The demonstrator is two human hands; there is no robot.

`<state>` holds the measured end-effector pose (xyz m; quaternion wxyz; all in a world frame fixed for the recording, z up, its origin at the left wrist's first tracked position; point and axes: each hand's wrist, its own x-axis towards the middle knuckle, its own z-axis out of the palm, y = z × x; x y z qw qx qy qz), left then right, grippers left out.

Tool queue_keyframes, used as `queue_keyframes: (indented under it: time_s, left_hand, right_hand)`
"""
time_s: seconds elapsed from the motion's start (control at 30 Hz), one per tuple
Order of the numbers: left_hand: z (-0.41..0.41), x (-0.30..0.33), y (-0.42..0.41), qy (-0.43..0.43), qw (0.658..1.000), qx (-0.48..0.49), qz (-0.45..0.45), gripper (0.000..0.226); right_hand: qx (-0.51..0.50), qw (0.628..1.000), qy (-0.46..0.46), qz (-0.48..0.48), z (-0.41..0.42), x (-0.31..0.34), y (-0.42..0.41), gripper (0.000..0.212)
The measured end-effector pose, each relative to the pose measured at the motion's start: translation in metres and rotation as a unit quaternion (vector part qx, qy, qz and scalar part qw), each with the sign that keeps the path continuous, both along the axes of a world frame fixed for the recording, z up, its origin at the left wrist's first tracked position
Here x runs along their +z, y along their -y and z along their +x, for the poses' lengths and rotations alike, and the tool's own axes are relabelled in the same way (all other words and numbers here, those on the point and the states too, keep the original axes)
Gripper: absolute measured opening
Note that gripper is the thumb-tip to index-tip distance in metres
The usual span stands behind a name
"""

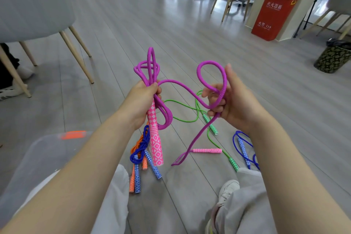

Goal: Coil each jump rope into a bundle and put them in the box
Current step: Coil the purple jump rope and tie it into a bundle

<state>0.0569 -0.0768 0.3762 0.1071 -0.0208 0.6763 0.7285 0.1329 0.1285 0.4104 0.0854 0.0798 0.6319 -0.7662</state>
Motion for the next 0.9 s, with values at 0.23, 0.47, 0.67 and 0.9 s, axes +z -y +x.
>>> queue_keyframes:
  time_s: [0.23, 0.47, 0.67, 0.9]
  left_hand:
    - [-0.001, 0.000, -0.001, 0.022, 0.999, 0.005, 0.027, 0.016]
    - [0.002, 0.001, -0.005, 0.042, 0.997, -0.006, 0.064, 0.015]
    - [0.003, 0.005, -0.003, 0.045, 0.995, -0.028, 0.080, 0.012]
    - [0.020, 0.008, -0.011, -0.026, 0.991, -0.131, -0.009, 0.010]
  right_hand:
    - [0.002, 0.995, -0.088, -0.055, 0.004, -0.001, -0.001, 0.020]
    - [-0.034, 0.994, -0.098, 0.046, 0.000, -0.009, 0.009, 0.001]
    - [0.084, 0.972, -0.076, 0.204, 0.006, -0.009, 0.010, 0.011]
    - [0.160, 0.981, -0.040, 0.103, 0.008, -0.006, 0.016, 0.004]
